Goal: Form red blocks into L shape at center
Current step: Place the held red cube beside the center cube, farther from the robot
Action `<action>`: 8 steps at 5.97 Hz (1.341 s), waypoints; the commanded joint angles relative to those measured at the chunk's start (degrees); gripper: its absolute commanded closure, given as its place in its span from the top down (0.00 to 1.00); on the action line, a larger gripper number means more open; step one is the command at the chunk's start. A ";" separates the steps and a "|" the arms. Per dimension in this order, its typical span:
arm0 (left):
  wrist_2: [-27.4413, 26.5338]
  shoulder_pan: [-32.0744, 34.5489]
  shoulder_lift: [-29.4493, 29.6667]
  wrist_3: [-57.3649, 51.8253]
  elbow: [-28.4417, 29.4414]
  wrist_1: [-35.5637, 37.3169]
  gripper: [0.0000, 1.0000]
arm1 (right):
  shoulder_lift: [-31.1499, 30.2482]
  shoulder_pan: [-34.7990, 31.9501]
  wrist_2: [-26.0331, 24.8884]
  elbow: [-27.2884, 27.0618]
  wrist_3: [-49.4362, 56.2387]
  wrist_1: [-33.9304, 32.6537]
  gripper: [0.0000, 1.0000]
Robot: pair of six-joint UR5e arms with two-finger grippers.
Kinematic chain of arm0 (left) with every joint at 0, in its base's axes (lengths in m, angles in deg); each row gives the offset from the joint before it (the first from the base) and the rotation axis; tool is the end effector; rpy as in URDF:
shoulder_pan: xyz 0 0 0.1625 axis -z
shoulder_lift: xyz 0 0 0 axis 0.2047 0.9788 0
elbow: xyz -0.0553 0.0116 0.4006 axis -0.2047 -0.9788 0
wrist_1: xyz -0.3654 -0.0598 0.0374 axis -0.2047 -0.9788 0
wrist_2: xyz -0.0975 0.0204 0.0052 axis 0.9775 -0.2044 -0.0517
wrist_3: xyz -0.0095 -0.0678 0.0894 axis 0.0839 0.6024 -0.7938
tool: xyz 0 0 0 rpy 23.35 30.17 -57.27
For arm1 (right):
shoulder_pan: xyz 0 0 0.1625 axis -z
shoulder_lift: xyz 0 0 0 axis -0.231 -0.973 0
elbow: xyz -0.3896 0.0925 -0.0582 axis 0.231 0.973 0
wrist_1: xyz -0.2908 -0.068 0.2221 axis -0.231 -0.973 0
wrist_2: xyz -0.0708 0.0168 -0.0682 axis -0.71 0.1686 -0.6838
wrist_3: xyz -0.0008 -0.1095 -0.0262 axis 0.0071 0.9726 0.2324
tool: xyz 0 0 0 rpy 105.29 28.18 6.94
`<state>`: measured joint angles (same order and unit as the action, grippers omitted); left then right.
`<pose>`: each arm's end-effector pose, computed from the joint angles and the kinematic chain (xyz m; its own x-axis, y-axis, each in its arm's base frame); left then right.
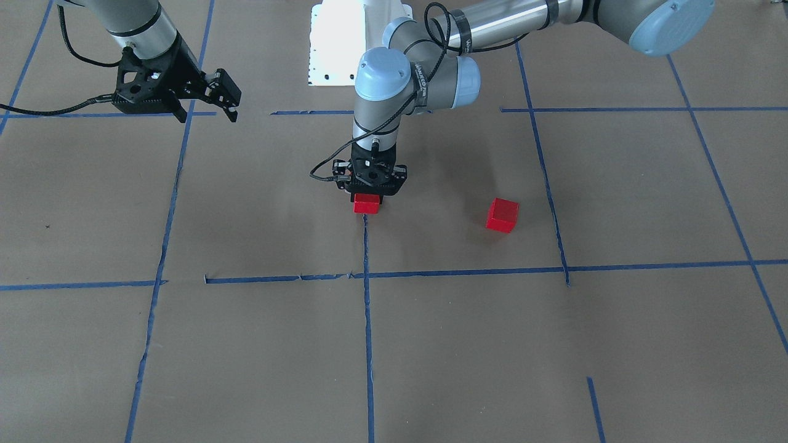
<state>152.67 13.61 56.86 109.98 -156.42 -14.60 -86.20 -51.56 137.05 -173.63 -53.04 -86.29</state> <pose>0.6031 -0.4125 0.2006 0.6375 0.0553 -0.7685 0.0967 0.9838 0.1510 -0.3114 -0.3465 0.3024 0.6260 0.0976 0.7737 -0.0652 0.9952 -0.0728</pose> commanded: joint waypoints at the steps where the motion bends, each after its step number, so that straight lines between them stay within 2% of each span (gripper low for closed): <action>1: -2.29 -1.50 0.39 0.29 -0.05 1.19 0.00 | -0.03 0.06 -0.09 0.03 -0.02 -0.01 1.00; 8: -2.65 -1.69 0.12 3.63 -0.66 1.63 0.00 | -0.12 0.15 0.00 -0.15 -0.11 -0.01 1.00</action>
<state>150.20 11.91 56.96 113.43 -156.94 -12.98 -86.25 -51.42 137.05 -173.76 -53.15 -86.26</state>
